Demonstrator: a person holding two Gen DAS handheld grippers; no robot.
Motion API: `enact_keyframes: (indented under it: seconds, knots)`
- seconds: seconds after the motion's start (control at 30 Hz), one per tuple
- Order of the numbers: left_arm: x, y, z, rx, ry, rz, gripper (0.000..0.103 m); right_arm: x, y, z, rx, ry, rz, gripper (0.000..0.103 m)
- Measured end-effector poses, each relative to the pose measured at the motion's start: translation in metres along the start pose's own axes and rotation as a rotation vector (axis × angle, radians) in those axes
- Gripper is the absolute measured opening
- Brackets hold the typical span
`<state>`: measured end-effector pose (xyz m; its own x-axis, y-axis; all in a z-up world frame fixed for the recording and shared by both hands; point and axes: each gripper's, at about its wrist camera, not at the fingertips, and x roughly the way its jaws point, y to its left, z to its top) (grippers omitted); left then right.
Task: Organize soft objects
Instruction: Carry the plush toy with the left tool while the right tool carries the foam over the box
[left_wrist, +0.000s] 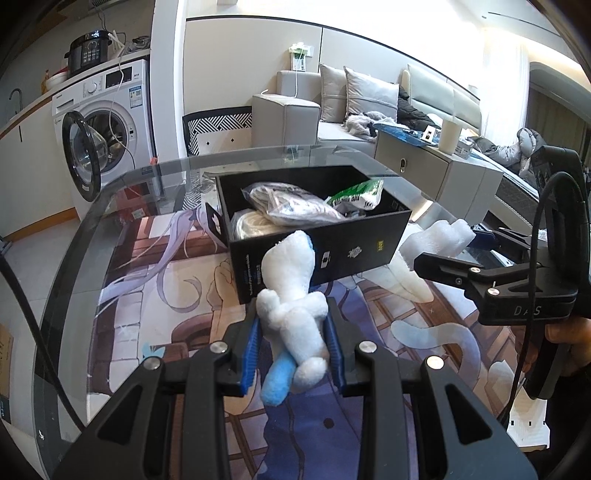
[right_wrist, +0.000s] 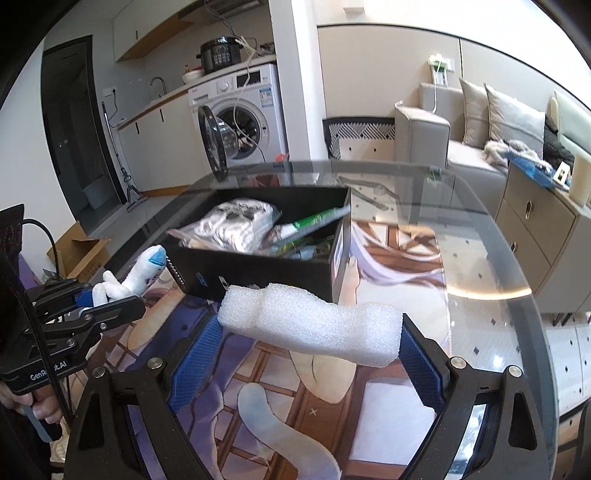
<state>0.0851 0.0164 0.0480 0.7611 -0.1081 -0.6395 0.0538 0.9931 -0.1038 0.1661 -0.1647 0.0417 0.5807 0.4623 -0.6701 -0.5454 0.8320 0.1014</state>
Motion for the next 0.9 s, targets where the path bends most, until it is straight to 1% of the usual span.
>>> enact_keyframes:
  seconds: [0.3, 0.47, 0.77, 0.9]
  knots:
    - [-0.009, 0.001, 0.012, -0.007, -0.034, -0.007, 0.030, -0.022, 0.010, 0.013, -0.053, -0.076, 0.019, 0.094]
    - [-0.013, 0.002, 0.023, -0.003, -0.058, 0.004, 0.030, -0.030, 0.016, 0.022, -0.072, -0.112, 0.034, 0.094]
    - [-0.009, 0.005, 0.038, -0.004, -0.074, 0.019, 0.030, -0.032, 0.024, 0.033, -0.107, -0.133, 0.042, 0.094]
    - [-0.004, 0.005, 0.044, -0.013, -0.076, 0.013, 0.030, -0.028, 0.025, 0.035, -0.125, -0.131, 0.042, 0.094]
